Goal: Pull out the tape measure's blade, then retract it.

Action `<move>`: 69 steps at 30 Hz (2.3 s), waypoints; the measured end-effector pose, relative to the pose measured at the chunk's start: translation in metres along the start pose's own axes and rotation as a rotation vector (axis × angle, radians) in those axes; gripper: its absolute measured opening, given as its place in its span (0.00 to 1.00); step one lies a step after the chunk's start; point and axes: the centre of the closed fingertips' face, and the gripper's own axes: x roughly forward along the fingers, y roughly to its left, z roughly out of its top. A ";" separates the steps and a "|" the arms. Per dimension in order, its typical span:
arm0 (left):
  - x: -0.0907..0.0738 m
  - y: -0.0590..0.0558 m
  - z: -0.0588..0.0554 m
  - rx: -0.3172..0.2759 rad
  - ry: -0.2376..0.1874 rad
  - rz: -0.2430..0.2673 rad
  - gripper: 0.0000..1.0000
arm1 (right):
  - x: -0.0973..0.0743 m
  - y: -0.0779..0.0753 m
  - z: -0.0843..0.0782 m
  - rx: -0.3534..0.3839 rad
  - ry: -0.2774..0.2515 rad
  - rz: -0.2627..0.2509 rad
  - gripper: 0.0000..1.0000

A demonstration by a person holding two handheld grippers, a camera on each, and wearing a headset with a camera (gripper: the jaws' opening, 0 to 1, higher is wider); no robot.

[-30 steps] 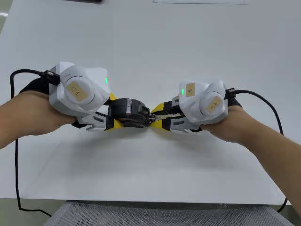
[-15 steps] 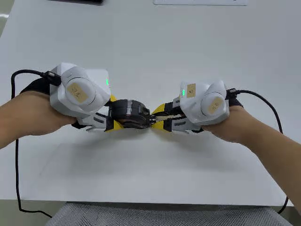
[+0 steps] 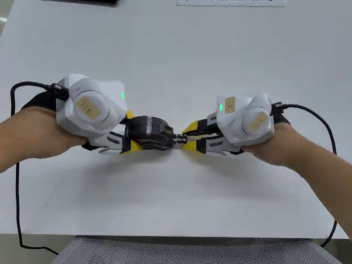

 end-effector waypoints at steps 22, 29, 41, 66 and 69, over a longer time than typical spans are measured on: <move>0.000 -0.001 0.000 -0.002 0.001 0.001 0.26 | -0.022 -0.001 -0.016 -0.002 0.030 -0.017 0.10; 0.000 -0.001 0.000 -0.003 0.002 0.001 0.26 | -0.029 -0.001 -0.020 -0.004 0.043 -0.021 0.10; 0.000 0.000 0.000 -0.005 0.002 0.002 0.26 | -0.039 -0.001 -0.027 -0.005 0.064 -0.026 0.10; 0.001 -0.001 0.001 -0.002 0.004 0.001 0.26 | -0.063 -0.003 -0.051 -0.001 0.109 -0.040 0.10; 0.001 -0.001 0.001 0.000 0.006 0.001 0.26 | -0.066 -0.003 -0.053 0.001 0.113 -0.043 0.10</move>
